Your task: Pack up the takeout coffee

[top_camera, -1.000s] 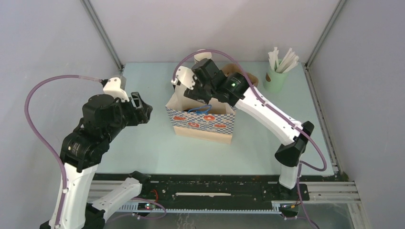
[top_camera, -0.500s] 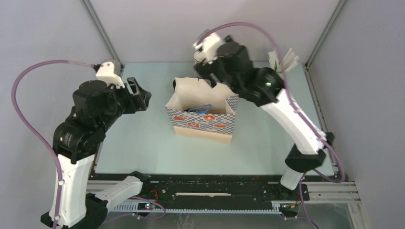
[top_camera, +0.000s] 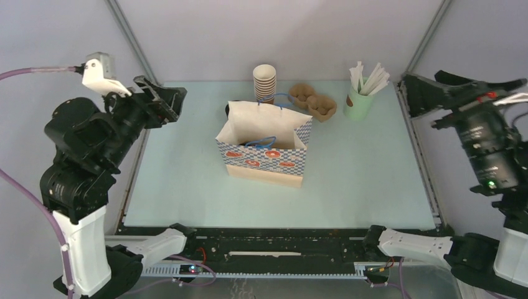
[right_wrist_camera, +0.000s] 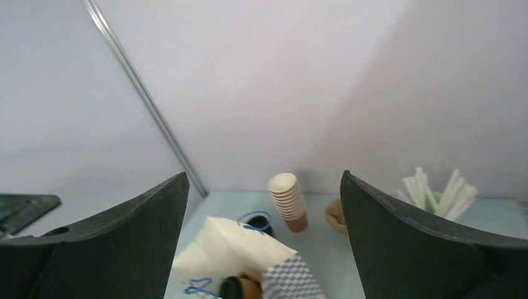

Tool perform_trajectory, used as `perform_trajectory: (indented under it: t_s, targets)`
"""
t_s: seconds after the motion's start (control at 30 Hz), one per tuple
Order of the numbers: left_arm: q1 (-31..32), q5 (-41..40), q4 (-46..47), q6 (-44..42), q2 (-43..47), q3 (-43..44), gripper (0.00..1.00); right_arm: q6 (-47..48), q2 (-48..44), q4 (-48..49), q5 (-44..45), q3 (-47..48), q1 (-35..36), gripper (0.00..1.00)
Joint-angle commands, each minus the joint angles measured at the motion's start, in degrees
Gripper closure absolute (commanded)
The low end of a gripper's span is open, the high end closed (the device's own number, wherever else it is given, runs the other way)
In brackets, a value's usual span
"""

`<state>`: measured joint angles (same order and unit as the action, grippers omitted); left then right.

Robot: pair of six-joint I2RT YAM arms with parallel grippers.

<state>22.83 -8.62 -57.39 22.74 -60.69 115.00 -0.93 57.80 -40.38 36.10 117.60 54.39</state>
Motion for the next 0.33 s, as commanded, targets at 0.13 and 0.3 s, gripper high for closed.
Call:
perform_trajectory:
  t_s: [0.13,0.3]
  targets:
    - [-0.3,-0.2,4.7,0.8,1.1,2.1,0.25,-9.2,-3.2,0.3,1.5,-3.5,0.5,0.0]
    - [-0.3,-1.2,4.2,1.3,1.4,1.9,0.26,-8.7,-6.0,2.4,0.7,-6.2,0.6,0.0]
